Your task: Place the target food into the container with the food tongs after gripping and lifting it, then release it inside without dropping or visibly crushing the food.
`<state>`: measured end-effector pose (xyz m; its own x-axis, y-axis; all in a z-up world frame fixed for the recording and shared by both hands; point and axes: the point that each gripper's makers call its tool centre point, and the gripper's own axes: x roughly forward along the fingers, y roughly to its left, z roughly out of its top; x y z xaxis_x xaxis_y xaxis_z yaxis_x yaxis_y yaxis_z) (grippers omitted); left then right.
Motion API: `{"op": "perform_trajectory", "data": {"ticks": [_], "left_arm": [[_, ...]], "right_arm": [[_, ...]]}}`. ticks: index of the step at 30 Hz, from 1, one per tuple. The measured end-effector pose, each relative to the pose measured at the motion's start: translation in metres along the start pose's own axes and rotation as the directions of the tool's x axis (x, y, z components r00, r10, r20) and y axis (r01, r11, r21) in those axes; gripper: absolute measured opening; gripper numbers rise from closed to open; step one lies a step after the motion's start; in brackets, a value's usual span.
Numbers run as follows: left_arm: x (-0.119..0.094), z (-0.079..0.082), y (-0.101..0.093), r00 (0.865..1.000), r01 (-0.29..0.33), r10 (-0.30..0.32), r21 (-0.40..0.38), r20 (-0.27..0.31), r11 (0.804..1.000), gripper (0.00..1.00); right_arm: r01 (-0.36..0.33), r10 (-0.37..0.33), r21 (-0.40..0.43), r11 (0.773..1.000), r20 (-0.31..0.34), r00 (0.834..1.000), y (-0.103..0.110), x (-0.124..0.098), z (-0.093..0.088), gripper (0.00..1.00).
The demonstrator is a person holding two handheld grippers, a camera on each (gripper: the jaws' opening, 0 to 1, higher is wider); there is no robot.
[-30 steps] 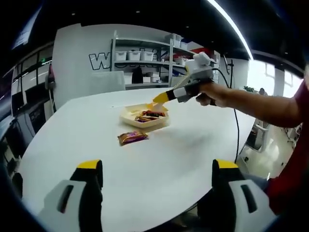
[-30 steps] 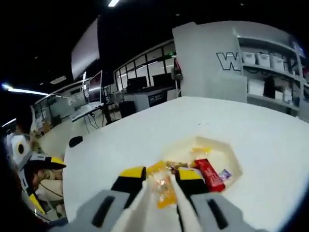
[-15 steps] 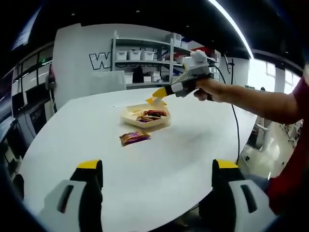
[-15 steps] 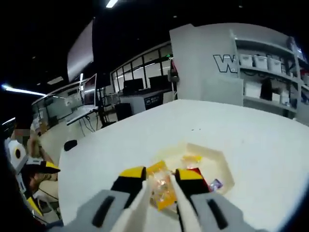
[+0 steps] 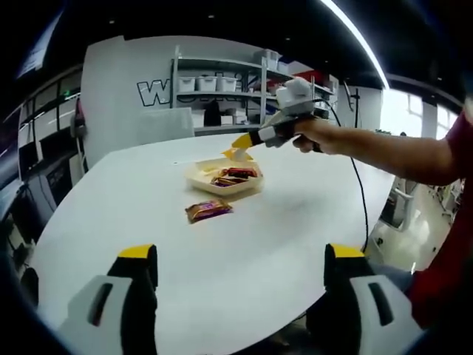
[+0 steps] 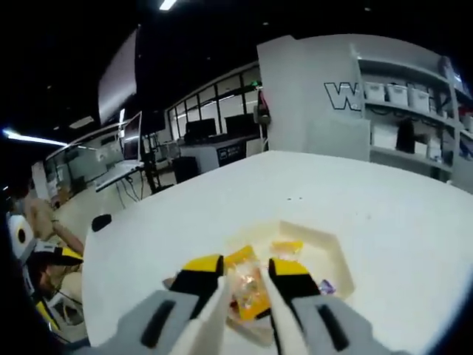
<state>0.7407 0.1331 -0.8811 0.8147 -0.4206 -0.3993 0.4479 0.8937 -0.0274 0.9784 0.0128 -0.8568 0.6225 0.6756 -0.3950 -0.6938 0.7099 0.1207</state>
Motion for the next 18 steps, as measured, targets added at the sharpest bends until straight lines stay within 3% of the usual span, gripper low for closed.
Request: {"op": "perform_trajectory", "data": {"ticks": [18], "left_arm": [[-0.003,-0.001,0.005,1.000,-0.009,0.009,-0.003,0.000,1.000,0.91]], "right_arm": [[0.038,-0.038,0.000,0.999,-0.015,0.999,-0.020,0.017,0.004,0.18]]}}
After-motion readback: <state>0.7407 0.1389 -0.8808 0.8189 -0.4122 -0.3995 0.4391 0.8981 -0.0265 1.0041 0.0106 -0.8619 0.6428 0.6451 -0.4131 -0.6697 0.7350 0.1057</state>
